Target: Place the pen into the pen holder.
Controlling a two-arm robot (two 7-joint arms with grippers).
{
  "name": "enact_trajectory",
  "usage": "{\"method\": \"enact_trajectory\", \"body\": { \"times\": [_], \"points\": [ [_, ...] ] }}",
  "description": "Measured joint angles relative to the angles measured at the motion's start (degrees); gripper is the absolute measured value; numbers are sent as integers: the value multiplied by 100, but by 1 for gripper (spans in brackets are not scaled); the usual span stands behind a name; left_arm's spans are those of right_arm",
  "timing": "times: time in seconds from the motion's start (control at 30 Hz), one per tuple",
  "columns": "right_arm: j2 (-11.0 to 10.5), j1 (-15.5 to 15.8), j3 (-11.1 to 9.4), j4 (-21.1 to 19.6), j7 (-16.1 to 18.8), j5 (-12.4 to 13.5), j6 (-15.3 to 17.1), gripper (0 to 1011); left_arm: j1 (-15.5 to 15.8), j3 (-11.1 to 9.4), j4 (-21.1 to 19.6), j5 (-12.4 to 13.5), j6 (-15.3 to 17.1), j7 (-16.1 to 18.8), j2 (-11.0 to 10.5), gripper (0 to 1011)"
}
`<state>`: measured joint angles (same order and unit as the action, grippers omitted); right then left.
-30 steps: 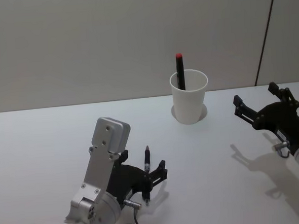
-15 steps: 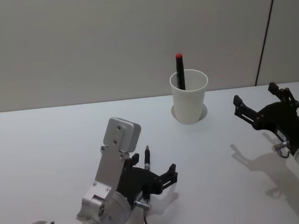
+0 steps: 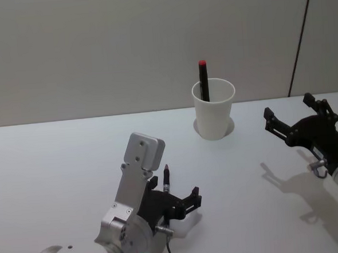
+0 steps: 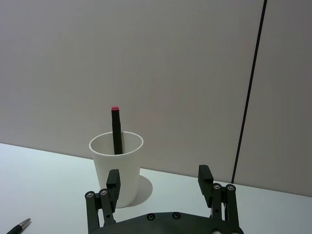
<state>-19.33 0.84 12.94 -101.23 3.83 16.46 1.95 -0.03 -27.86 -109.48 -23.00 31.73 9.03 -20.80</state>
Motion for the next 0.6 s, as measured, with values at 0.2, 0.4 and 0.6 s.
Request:
{"method": "enact_trajectory", "body": {
  "times": [0.2,0.4,0.6],
  "points": [
    [0,0,0,0,0,0,0,1001,17,-3,57,85,111,108,74,1001],
    [0,0,0,0,0,0,0,1001,31,-4,120,150,210,177,146,1001],
    [0,0,0,0,0,0,0,1001,45,7,180,178,298,188,221,1000]
  ]
}}
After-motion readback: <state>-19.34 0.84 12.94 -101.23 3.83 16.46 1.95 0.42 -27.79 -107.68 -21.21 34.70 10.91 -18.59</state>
